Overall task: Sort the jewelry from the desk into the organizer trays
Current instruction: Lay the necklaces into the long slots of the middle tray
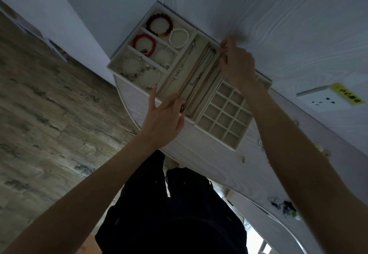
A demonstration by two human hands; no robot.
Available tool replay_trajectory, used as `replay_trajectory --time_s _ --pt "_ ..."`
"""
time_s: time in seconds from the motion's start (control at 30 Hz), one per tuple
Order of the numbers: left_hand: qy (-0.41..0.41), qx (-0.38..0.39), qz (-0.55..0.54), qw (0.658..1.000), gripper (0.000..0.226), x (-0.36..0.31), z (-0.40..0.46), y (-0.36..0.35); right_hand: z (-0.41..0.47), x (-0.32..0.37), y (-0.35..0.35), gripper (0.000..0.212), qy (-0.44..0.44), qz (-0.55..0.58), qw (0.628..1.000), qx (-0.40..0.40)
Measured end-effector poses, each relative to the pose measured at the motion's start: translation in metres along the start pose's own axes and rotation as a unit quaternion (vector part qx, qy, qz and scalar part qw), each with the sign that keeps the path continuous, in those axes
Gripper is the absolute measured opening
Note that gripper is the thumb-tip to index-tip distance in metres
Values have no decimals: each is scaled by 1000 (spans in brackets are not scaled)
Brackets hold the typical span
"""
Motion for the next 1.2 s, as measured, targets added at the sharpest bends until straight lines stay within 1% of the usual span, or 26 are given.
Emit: replay_trajectory --time_s 0.13,0.23,0.5,0.63,0.8,0.87,1.07,1.13,1.2 --pt "-20 7 10 1000 37 1 -1 0 6 0 -16 27 -1 -28 995 96" --pt "-26 12 13 1000 35 0 -1 0 11 2 -21 29 -2 -46 991 126" --pt "-40 21 55 997 22 1 4 3 20 4 -23 34 -5 -73 991 110" --pt "-44 26 60 997 27 1 3 2 21 3 -23 33 -14 -63 993 104" --pt "-57 9 56 997 33 -1 3 3 20 -1 -25 31 -39 5 993 111" --pt "-63 -2 45 997 33 -2 3 4 19 -1 -23 31 -47 23 994 97" --pt "-69 -14 15 997 30 -1 5 11 9 5 -1 26 -46 87 995 -6" --pt "-80 -34 -29 996 26 -6 7 24 -2 3 7 25 -44 115 992 -34" --pt "-93 -61 -116 987 21 -16 12 42 -23 0 22 23 -54 143 985 -79"
Point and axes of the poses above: each hand's wrist, its own z-axis towards the middle knuckle, its own y-axis out of the back of the hand, x = y × z, the point moved 6 cm from there along z, towards the middle knuckle, and after that the axes turned 1 degree about -y, right-handed, at the moved point
